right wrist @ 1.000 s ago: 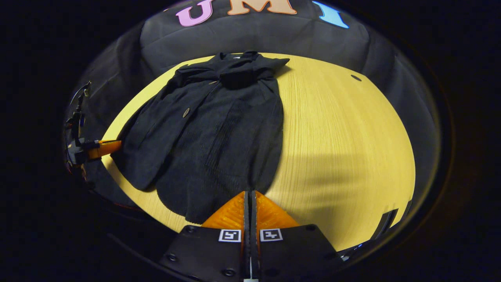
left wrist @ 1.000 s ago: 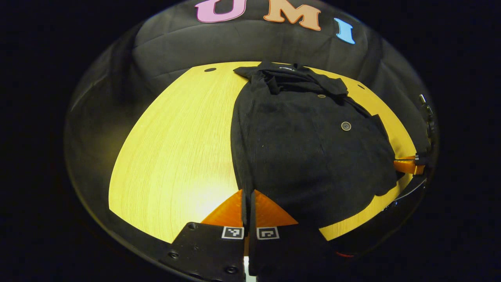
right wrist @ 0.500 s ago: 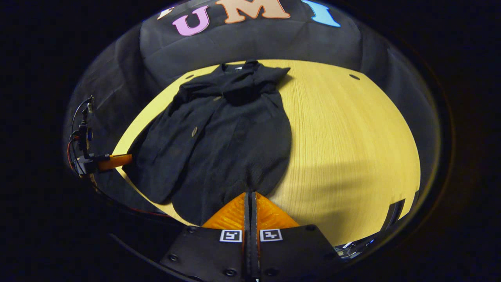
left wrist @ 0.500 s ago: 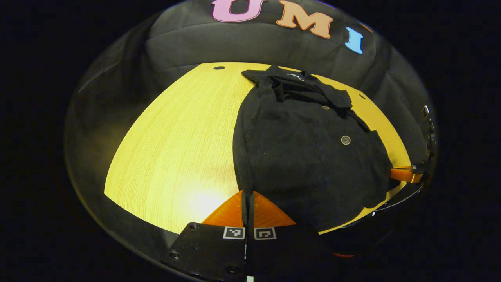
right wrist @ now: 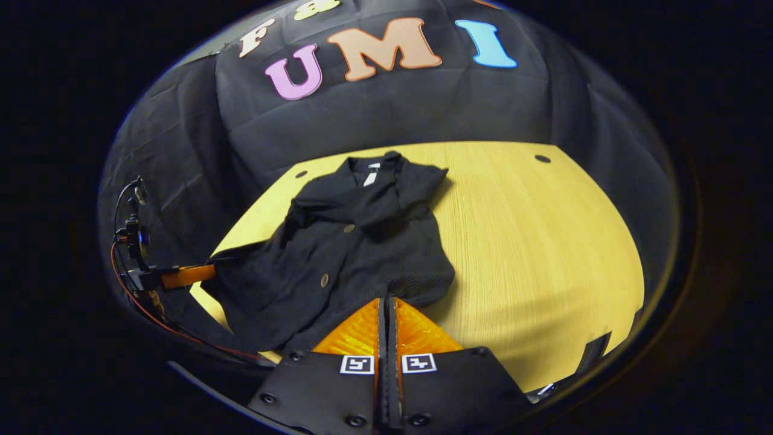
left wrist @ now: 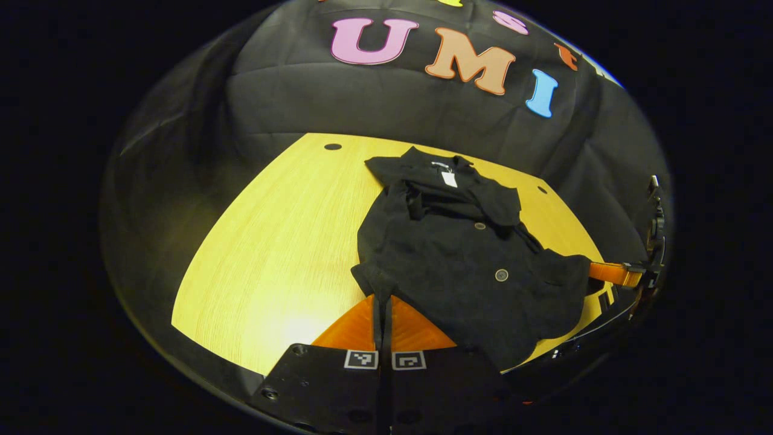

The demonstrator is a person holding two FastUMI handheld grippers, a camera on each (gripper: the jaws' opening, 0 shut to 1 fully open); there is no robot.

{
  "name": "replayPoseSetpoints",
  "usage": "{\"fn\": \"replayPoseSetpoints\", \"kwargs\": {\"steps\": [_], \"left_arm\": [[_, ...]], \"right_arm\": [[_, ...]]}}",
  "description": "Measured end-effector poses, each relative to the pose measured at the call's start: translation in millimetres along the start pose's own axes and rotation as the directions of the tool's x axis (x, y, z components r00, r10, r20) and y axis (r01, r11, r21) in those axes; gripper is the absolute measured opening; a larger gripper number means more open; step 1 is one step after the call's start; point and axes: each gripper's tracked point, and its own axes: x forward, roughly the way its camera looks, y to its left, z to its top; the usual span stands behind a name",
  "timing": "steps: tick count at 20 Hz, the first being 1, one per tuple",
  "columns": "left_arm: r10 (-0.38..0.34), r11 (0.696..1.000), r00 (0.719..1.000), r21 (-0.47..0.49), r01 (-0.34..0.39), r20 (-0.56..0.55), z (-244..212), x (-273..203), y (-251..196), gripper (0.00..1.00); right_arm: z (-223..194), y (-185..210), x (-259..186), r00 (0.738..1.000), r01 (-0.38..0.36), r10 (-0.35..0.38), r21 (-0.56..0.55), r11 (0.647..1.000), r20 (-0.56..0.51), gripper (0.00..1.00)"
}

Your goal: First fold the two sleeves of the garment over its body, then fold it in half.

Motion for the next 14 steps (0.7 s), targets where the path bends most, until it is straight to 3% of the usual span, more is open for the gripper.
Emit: {"fn": "replayPoseSetpoints", "kwargs": {"steps": [6, 14], "left_arm": [[-0.034, 0.999, 0.992, 0.015, 0.033, 0.117, 67.2, -8.5, -1.8, 0.0], [-0.049, 0.999, 0.965, 0.03, 0.043, 0.258, 157.6, 12.2, 4.1, 0.0]], "right_arm": [[62.2, 12.5, -9.4, 0.99, -0.011, 0.014, -0.025, 1.0, 0.143, 0.0], [154.8, 16.7, -5.4, 0.95, -0.03, 0.029, -0.004, 1.0, 0.312, 0.02]]}}
